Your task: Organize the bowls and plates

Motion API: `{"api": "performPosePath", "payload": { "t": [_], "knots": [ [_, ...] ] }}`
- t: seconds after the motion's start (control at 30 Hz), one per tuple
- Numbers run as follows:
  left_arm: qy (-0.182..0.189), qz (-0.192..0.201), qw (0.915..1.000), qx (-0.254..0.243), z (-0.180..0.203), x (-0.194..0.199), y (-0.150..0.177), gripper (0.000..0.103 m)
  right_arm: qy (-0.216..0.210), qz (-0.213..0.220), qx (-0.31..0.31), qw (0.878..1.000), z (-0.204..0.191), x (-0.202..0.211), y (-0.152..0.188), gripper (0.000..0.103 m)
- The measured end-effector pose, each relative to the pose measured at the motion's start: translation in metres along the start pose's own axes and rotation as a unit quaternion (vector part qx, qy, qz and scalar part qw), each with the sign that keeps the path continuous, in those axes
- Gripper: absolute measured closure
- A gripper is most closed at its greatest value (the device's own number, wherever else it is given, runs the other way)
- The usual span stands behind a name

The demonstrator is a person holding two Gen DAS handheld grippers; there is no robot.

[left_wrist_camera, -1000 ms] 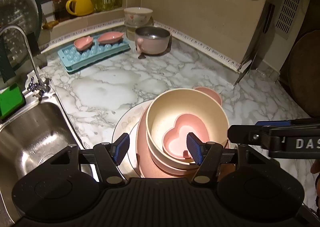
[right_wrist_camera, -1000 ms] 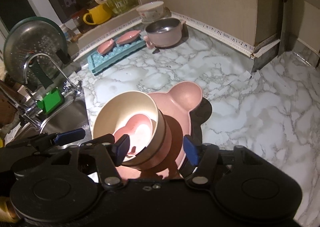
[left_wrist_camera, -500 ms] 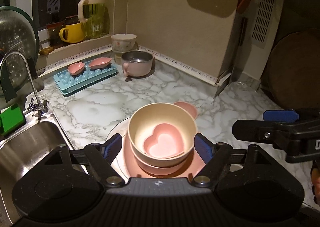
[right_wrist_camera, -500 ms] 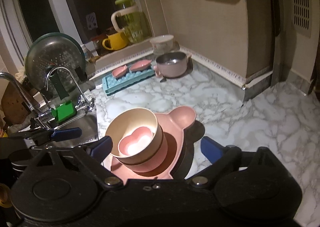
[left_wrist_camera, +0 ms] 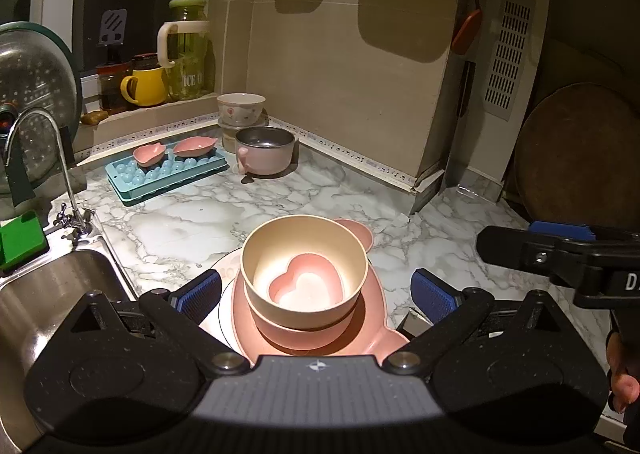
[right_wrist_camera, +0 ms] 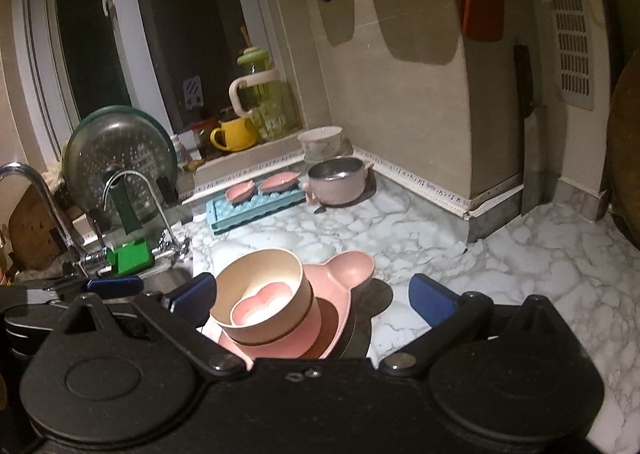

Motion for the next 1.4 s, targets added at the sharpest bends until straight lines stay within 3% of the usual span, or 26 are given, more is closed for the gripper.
{"api": "performPosePath", "payload": {
  "t": [0.23,0.77,1.4],
  "knots": [
    [0.003,0.002,1.0000,0.004,0.005,0.001,0.014,0.000,0.017,0.036,-0.003,0.999,0.000,0.012,0.009,0.000],
    [-0.001,0.013,0.9997,0.021,0.006,0.004,0.016,0.000,0.058,0.027,-0.050,0.997,0.015,0.019,0.044,0.000],
    [-0.023,-0.021,0.9991,0.029,0.009,0.001,0.032,0.000,0.051,0.022,-0.061,0.997,0.019,0.024,0.047,0.000]
  ]
}}
Point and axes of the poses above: each gripper's, at about its wrist camera, not at the fingertips, and x roughly against the way its jaws point, z to its right, y to its underside, the point moved 9 cm from there along -x, roughly the way its jaws point, and after that the axes turned 3 degrees about x, right-handed, at the moved point
